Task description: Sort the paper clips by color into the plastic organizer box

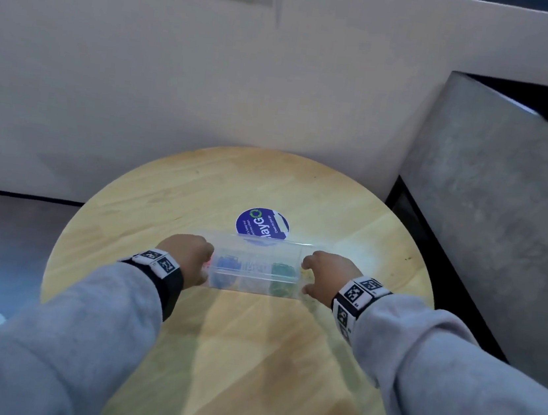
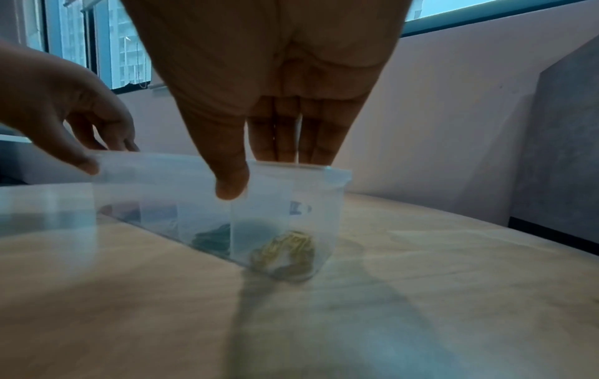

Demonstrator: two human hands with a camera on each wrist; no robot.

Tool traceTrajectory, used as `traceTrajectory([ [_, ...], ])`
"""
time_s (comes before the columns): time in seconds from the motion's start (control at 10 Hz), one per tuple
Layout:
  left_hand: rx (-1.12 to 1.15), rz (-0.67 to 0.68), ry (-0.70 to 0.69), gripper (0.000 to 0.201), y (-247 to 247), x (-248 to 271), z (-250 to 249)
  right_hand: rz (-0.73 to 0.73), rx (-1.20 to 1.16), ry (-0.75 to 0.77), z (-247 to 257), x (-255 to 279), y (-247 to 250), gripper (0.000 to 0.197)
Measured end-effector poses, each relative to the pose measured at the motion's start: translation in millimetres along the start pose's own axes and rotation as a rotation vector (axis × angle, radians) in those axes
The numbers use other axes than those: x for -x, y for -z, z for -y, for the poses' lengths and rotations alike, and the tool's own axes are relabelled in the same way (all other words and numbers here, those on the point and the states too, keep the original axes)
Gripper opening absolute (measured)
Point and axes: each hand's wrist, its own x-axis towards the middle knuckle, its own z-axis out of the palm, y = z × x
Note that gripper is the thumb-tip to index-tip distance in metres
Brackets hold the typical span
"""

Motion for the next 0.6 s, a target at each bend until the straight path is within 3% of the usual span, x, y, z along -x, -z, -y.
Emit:
traceTrajectory([
  [0.3,0.08,-0.045,0.015,0.032,2.7,2.5,2.6,-0.026,-0.044,-0.02,0.3,1.7,1.6,0.051],
  [0.4,0.193,0.0,0.041,0.033,1.6,-1.4,12.4,-0.016,-0.084,-0.05,-0.7,-2.2,5.5,0.05],
  [0.5,0.517,-0.015,0.072,0.018,4.0,-10.4,31.8,0.025,-0.146,-0.066,-6.6,-13.8,15.8,0.042],
  [0.6,0.745,-0.12,0.183,0.007,0.5,-16.6,63.8,0.0,-0.322,-0.077,-17.3,-30.5,26.6,0.027],
])
